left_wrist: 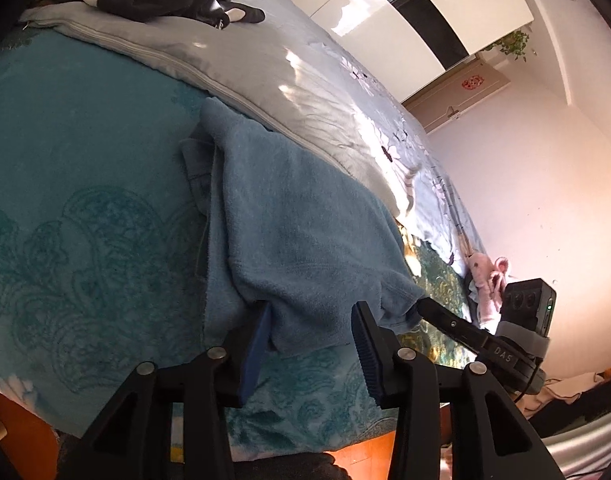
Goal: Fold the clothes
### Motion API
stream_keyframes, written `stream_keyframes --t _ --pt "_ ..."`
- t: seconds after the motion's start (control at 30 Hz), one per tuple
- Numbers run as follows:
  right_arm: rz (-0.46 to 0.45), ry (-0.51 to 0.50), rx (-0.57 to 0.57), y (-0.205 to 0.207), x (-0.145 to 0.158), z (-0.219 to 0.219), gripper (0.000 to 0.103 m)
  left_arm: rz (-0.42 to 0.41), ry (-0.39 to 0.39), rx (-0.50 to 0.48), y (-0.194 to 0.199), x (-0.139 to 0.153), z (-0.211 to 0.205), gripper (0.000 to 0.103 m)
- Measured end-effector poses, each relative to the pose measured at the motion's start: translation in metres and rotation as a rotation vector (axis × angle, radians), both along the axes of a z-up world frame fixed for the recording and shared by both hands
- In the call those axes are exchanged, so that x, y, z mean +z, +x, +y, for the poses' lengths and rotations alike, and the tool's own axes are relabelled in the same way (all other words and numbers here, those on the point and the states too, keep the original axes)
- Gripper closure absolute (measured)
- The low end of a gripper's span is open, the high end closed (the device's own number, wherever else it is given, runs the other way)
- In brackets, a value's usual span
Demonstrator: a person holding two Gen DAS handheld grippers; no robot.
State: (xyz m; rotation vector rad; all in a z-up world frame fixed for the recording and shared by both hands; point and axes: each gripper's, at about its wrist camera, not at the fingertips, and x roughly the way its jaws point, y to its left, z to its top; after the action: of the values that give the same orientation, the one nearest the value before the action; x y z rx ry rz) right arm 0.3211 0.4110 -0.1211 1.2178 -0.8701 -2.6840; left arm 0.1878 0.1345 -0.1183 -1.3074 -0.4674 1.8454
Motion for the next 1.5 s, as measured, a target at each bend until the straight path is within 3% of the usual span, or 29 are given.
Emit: stream_keyframes --t 0.07,0.13,0.27,0.4,0.53,0.63,0.67,0.73,0.77,0.8,0.9,0.97,1.1,1.17,1.5 --pt "0.011 0.007 -0.003 -0.002 0.001 -0.001 0.087 -0.002 0.026 0.011 -0.001 -0.001 -0.003 0.099" --pt "0.024 0.014 -0.003 -0.001 0.003 -0.002 0.096 0.008 0.041 0.021 0.000 -0.001 -0.005 0.100" --pt "0.054 0.029 0.002 0.008 0.010 -0.002 0.098 0.055 0.068 0.027 0.005 0.009 -0.012 0.100" --pt "0.028 0.034 0.006 0.014 0.003 0.000 0.098 0.068 -0.006 0.029 0.008 0.000 -0.015 0.100" --pt "-0.033 -0.002 0.010 0.013 -0.019 0.000 0.098 0.004 -0.053 0.031 0.006 -0.023 -0.017 0.100" --pt "-0.033 -0.022 0.008 0.014 -0.021 0.000 0.098 -0.025 -0.014 0.034 0.004 -0.023 -0.022 0.099" --pt "-0.025 -0.019 0.004 0.015 -0.018 0.001 0.097 -0.023 0.002 0.032 0.004 -0.019 -0.024 0.097" --pt "-0.010 -0.015 -0.003 0.017 -0.012 0.002 0.097 -0.003 0.019 0.042 0.003 -0.011 -0.030 0.076" --pt "-0.001 -0.023 -0.010 0.019 -0.010 0.004 0.097 0.013 0.024 0.052 0.003 -0.008 -0.033 0.051" --pt "0.008 -0.044 -0.016 0.020 -0.010 0.007 0.097 0.029 0.032 0.068 0.003 -0.004 -0.036 0.034" --pt "0.031 -0.115 -0.041 0.020 -0.015 0.015 0.093 0.059 0.029 0.104 -0.002 0.000 -0.040 0.023" --pt "0.023 -0.144 -0.066 0.017 -0.019 0.019 0.071 0.068 -0.021 0.121 -0.008 0.000 -0.038 0.022" --pt "0.056 -0.205 -0.090 0.018 -0.017 0.029 0.056 0.057 -0.080 0.110 -0.020 -0.008 -0.030 0.022" --pt "0.071 -0.214 -0.102 0.019 -0.015 0.033 0.042 0.048 -0.099 0.097 -0.027 -0.011 -0.025 0.022" --pt "0.140 -0.246 -0.123 0.004 -0.006 0.050 0.041 0.018 -0.107 0.061 -0.057 -0.020 -0.002 0.022"
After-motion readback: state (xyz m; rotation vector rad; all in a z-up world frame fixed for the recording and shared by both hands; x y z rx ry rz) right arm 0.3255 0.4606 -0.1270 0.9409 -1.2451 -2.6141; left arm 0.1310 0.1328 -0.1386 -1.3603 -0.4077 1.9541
